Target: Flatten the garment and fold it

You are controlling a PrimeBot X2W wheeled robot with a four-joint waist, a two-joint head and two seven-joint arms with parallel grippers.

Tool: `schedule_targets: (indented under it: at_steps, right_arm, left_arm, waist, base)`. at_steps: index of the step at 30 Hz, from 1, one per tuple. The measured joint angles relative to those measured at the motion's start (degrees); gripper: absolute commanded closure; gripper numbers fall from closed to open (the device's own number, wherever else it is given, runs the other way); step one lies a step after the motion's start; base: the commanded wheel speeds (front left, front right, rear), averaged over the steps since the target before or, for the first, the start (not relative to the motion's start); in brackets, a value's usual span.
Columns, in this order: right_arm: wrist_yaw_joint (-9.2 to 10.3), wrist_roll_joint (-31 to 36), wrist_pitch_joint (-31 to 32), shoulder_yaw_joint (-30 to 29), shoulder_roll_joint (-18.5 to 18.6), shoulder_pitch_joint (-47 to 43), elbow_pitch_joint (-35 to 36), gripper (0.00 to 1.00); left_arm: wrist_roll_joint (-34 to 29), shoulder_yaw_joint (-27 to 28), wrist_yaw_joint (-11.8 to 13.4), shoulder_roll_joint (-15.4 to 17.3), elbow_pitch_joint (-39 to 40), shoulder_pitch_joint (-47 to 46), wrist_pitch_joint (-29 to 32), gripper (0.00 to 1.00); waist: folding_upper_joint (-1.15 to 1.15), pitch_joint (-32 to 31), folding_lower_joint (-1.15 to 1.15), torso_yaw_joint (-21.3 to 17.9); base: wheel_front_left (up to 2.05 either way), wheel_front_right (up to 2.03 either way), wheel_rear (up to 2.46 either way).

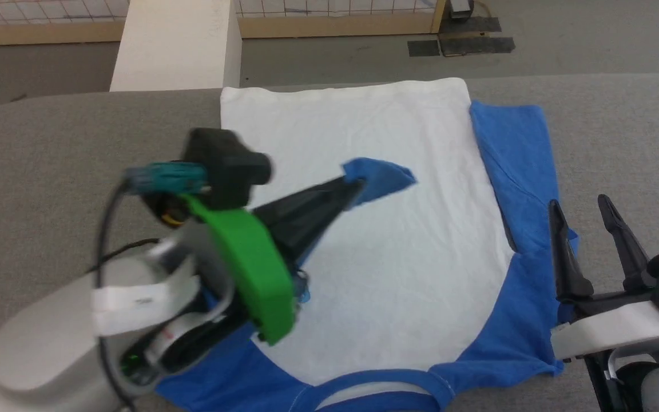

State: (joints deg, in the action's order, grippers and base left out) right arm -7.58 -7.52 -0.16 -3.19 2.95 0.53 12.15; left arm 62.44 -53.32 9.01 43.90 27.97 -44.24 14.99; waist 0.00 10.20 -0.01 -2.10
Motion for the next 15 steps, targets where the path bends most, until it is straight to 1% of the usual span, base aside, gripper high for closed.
schedule_targets:
  at_steps: [3,6,7,9,11,15]
  right_arm:
    - [0.0,-0.26,-0.02,-0.21,0.0,-0.07,-0.02,0.0]
    - [0.0,-0.63,-0.05,-0.35,0.0,-0.16,-0.05,0.0]
    - [0.0,-0.65,-0.13,-0.3,-0.01,-0.2,-0.08,0.0]
    - [0.0,-0.78,-0.33,-0.18,-0.01,-0.21,-0.16,0.0]
    - [0.0,-1.14,-0.43,-0.09,-0.01,-0.2,-0.31,0.0]
    - [0.0,-1.66,-0.98,0.24,0.01,-0.12,-0.92,0.0]
  left_arm:
    - [-1.33,-4.09,-0.92,-9.36,-7.43,-2.59,1.05,1.0]
    - [-2.52,-6.84,-1.23,-17.61,-15.25,-3.0,-0.73,1.0]
    - [-3.11,-7.78,-1.31,-20.61,-18.94,-2.99,-1.65,1.0]
    - [-3.46,-9.34,-1.63,-24.14,-24.1,-2.93,-2.55,1.0]
    - [-3.69,-11.32,-2.47,-26.77,-29.27,-2.69,-2.98,1.0]
    - [-4.75,-14.68,-4.49,-29.37,-38.15,-2.4,-2.97,1.0]
  waist:
    - [0.0,0.16,0.0,-1.29]
    - [0.0,0.53,0.0,-2.84]
    - [0.0,0.78,0.0,-3.57]
    - [0.0,1.24,0.0,-4.71]
    - [0.0,1.87,0.0,-5.96]
    - [0.0,3.35,0.0,-8.04]
  base:
    - [0.0,0.0,0.0]
    - [0.0,0.0,0.0]
    - [0.0,0.0,0.0]
    - [0.0,0.0,0.0]
    - [0.0,0.0,0.0]
    - [0.0,0.0,0.0]
